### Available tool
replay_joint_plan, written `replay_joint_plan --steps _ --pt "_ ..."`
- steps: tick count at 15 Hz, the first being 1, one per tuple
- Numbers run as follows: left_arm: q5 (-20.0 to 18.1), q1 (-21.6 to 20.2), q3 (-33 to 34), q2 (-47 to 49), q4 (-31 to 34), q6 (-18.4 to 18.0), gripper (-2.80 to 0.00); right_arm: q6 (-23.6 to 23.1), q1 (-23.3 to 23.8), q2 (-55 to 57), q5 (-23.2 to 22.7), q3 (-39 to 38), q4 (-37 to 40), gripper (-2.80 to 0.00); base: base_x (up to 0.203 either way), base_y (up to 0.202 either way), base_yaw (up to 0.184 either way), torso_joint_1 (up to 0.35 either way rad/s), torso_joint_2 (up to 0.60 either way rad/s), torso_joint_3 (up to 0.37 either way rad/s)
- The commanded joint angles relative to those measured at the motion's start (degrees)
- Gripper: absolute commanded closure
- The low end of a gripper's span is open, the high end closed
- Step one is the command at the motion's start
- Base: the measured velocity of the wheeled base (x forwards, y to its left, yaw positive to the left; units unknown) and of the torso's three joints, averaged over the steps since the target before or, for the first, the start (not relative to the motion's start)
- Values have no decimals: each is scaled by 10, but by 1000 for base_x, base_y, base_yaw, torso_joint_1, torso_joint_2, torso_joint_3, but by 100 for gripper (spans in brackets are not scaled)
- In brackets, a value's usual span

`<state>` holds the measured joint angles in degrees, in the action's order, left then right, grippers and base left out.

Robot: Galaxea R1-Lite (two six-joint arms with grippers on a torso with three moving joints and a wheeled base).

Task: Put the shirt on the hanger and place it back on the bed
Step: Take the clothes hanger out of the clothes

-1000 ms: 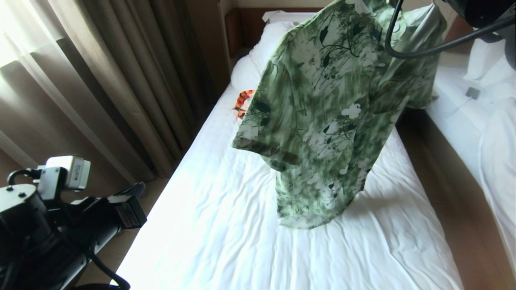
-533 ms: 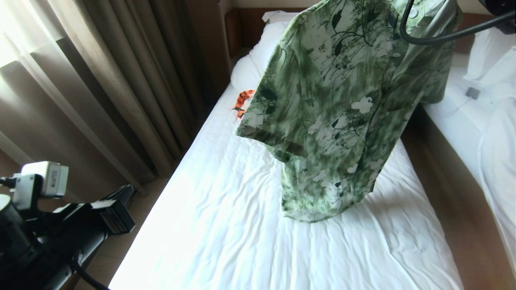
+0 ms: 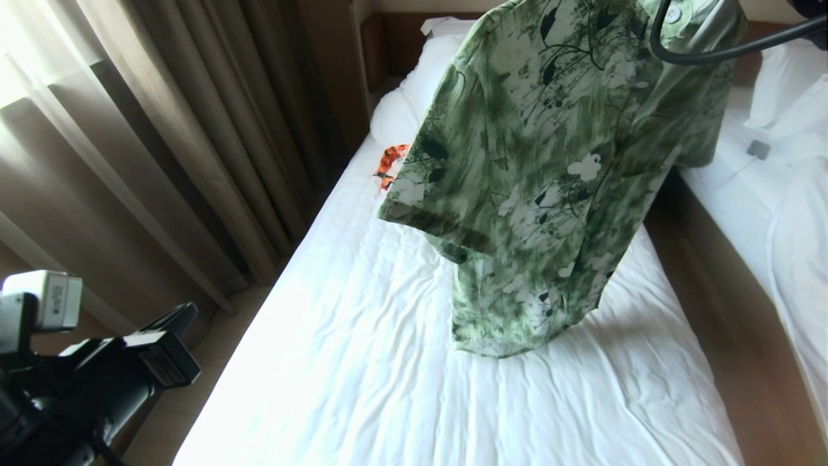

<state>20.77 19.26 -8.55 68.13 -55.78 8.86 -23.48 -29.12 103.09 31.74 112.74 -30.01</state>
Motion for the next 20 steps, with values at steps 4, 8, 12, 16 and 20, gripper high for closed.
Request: replay_joint_plan --steps 4,8,12,16,20 --pt "-1 1 4 -2 -4 2 0 -2 -1 -6 2 -2 -2 0 0 0 0 0 0 0" --pt "-3 1 -2 -4 -4 1 0 -2 -2 -6 2 -2 0 0 0 0 0 0 0 0" --pt "-47 21 -42 2 -2 -1 0 -2 -13 -9 12 -3 32 0 0 0 0 0 0 0" --pt "-71 90 -142 9 58 -30 0 -2 -19 -22 11 -3 91 0 0 0 0 0 0 0" --pt "-66 221 -272 56 137 -35 0 1 -24 1 13 -5 97 0 0 0 0 0 0 0"
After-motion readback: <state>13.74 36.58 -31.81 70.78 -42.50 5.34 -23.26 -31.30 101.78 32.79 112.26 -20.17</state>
